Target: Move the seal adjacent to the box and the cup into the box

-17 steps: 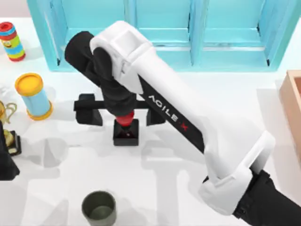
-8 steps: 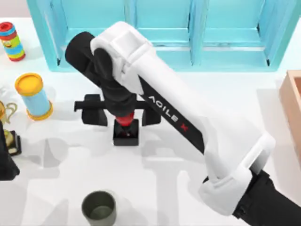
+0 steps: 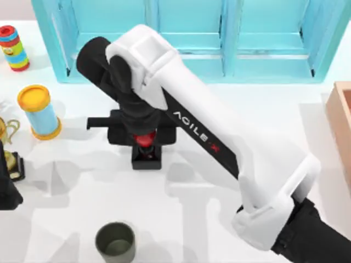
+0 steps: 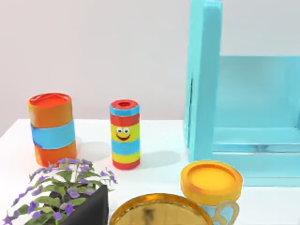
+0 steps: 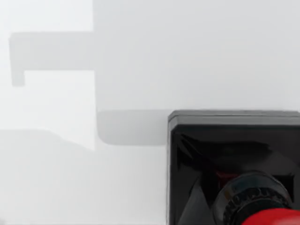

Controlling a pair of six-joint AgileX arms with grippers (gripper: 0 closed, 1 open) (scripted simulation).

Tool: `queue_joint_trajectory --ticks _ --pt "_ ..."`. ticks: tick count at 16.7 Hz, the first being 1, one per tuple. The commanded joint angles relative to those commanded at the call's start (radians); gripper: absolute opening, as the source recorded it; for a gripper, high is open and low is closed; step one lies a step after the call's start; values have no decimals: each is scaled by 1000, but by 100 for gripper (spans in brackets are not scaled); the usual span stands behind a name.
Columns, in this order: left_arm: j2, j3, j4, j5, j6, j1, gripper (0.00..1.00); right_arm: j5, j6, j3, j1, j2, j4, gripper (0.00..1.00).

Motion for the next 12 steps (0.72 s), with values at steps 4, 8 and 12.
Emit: queue_joint_trajectory --ticks 4,8,12 --pt "0 0 0 0 0 0 100 0 0 0 0 0 0 0" --pt "0 0 0 0 0 0 100 0 0 0 0 0 0 0" --pt "0 0 0 0 0 0 100 -1 -5 -35 0 -31 17 0"
